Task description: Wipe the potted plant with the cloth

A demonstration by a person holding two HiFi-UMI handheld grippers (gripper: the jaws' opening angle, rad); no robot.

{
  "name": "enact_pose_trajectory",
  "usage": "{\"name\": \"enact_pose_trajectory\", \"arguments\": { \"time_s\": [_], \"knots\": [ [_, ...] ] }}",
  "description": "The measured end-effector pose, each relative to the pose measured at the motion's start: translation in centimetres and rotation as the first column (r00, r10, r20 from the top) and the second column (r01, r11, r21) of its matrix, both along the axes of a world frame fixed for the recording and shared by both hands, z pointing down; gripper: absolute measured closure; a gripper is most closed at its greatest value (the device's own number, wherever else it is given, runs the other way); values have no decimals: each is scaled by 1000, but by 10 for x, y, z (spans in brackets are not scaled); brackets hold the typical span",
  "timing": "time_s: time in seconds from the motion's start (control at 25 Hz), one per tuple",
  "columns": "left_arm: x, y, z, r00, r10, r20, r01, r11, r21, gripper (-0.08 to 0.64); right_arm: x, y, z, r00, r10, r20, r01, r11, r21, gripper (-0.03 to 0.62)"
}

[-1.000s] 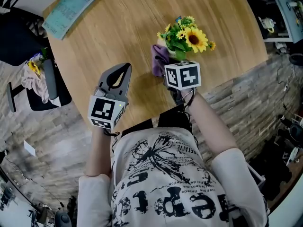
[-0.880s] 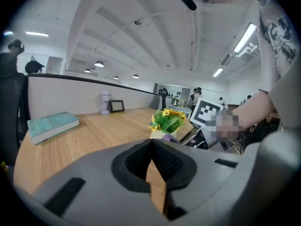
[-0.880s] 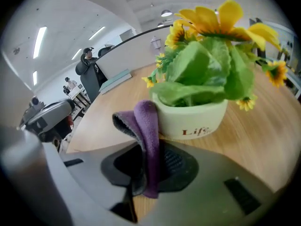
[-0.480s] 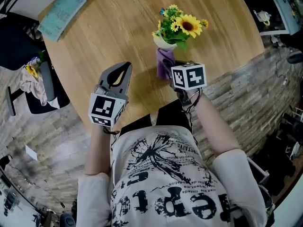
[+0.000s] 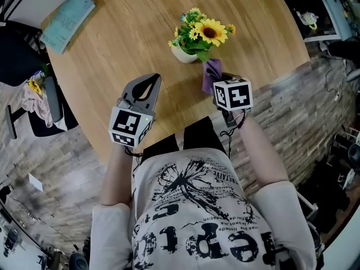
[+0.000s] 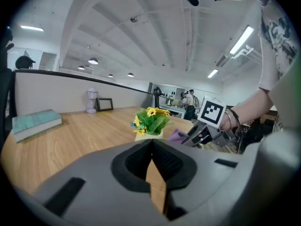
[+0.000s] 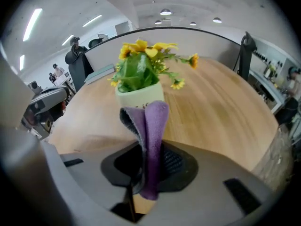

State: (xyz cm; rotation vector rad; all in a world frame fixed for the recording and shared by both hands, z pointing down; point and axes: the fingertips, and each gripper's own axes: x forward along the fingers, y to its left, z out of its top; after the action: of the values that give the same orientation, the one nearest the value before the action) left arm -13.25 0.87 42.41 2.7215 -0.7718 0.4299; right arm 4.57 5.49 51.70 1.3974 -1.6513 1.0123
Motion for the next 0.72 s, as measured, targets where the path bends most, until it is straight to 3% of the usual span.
{"name": "enact_pose_trajectory", "arguments": {
  "time_s": [0.08, 0.2, 0.36, 0.48, 0.6, 0.72],
  "knots": [
    [13, 0, 2, 1000, -1, -23, 1, 1000, -13, 550, 24, -7, -5, 999, 8, -40, -7, 999, 36, 511],
    [32, 4, 8, 999, 10, -49, -12, 999, -40, 390, 50, -19, -13, 998, 3, -56, 2, 996, 86, 511],
    [60, 2, 16, 998, 22, -66, -25, 998, -56, 314, 81, -43, -23, 994, -71, -85, 81, 989, 126, 511],
    [76, -6, 28, 997, 24, -73, -29, 997, -72, 191, 98, -65, -24, 987, -118, -110, 133, 981, 141, 511],
    [90, -18, 40, 998, 3, -60, -7, 997, -72, 90, 106, -87, -21, 979, -168, -115, 185, 970, 155, 511],
    [106, -34, 49, 1000, -6, -25, 5, 998, -57, 38, 114, -107, -19, 971, -199, -131, 220, 960, 171, 511]
  ]
}}
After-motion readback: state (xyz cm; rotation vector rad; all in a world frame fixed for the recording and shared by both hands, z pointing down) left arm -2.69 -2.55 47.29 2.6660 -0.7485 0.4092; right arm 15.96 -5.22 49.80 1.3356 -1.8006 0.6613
